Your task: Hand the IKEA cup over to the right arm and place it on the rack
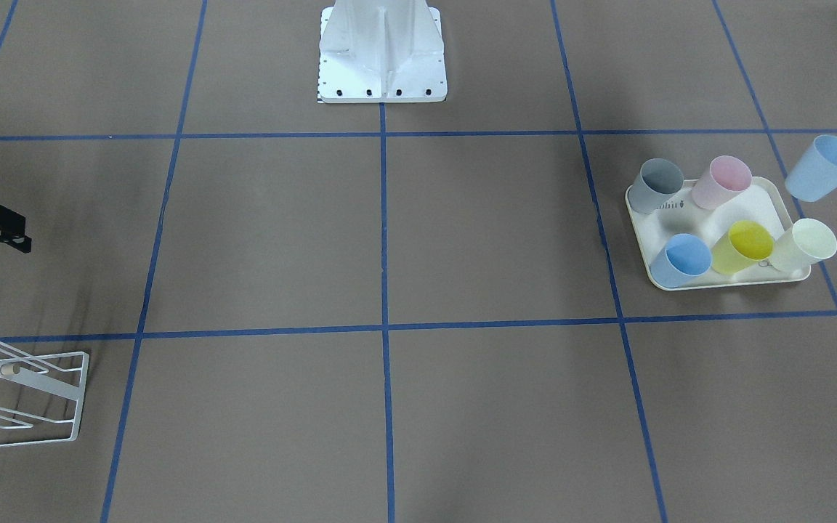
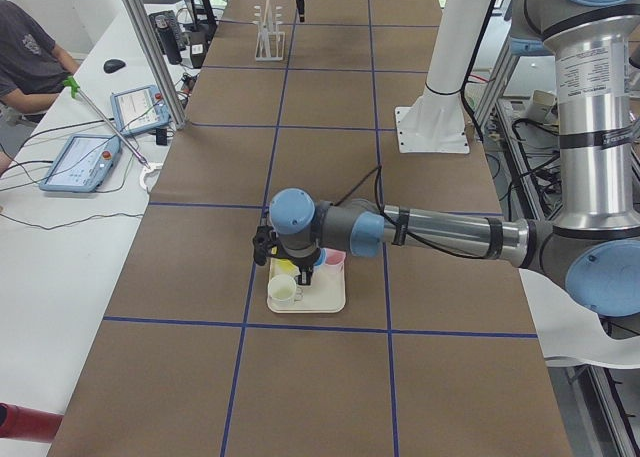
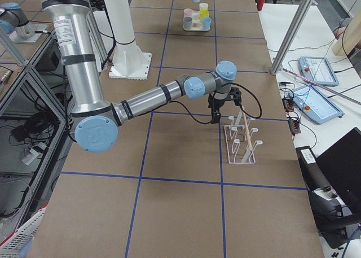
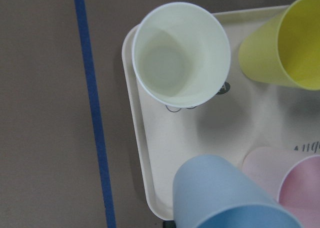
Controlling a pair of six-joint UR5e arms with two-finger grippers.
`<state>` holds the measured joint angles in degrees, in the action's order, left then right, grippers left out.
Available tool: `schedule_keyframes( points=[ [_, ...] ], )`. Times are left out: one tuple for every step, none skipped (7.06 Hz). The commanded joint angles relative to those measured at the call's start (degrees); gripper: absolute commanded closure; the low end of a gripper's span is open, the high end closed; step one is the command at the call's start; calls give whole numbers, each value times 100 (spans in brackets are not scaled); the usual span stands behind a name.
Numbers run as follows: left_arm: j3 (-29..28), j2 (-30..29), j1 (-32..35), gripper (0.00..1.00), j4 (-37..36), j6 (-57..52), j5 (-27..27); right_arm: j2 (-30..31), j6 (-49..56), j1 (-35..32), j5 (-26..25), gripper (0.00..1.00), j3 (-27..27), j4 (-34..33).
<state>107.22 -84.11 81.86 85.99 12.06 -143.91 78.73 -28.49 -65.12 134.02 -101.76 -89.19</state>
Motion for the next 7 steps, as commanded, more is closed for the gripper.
schedule_keyframes(
  points=[
    [666,-726,-3,100,-821,1490,-67,-42,-2283,490,-34,1,94,1765],
    [694,-1103,-117,100,-655,2528,-502,-77,-3058,639,-34,1,121,2470],
    [703,-1272,-509,100,-158,3391,-1159,-321,-4093,754,-34,1,104,2955],
    [625,-1474,-922,100,631,4453,-1192,-593,-5034,912,-34,1,104,3474],
    [459,-1842,-1396,100,1422,5568,-1148,-657,-5714,1018,-43,1,121,4236],
    [318,-2220,-1792,100,2073,6519,-817,-657,-6190,1080,-95,1,139,4974],
    [178,-2658,-2536,100,2785,7660,-109,-657,-6813,1228,-348,1,113,5600]
  ],
)
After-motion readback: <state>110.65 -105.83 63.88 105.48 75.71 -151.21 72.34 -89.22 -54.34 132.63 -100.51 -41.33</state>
